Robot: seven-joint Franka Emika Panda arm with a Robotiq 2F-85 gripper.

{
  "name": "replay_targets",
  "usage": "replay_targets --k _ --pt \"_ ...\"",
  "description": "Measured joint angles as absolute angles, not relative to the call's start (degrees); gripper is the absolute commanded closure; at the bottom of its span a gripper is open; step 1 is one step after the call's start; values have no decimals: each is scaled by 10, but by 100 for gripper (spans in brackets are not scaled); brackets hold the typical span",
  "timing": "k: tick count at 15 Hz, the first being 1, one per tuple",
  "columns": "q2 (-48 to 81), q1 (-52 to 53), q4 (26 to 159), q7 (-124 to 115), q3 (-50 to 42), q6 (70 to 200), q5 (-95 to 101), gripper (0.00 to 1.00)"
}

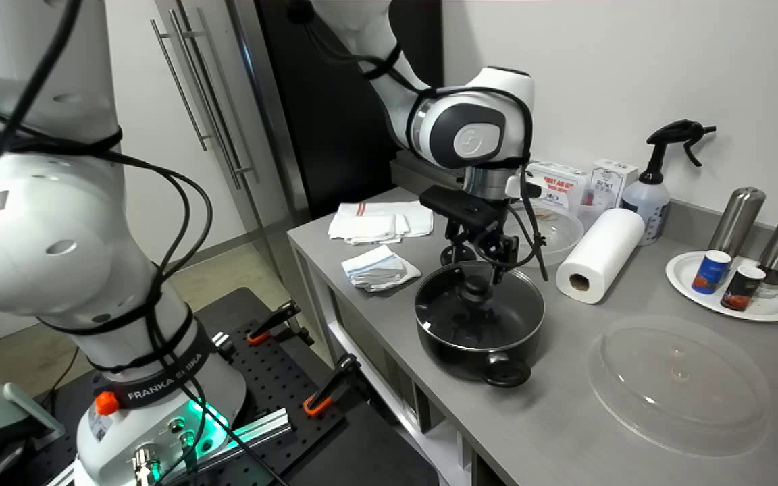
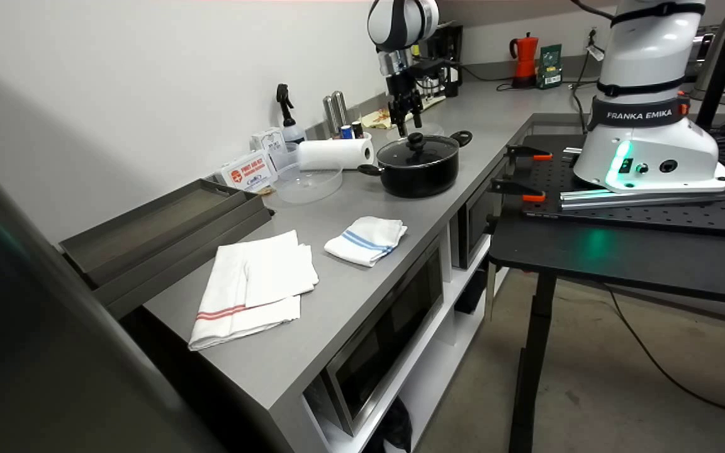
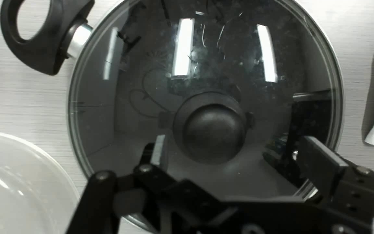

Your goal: Put the glass lid on the black pot

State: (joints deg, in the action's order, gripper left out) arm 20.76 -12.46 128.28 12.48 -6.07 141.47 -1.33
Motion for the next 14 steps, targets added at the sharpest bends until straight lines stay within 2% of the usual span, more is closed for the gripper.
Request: replay_targets --k 14 --pt "92 -117 1355 125 -61 1415 -6 0"
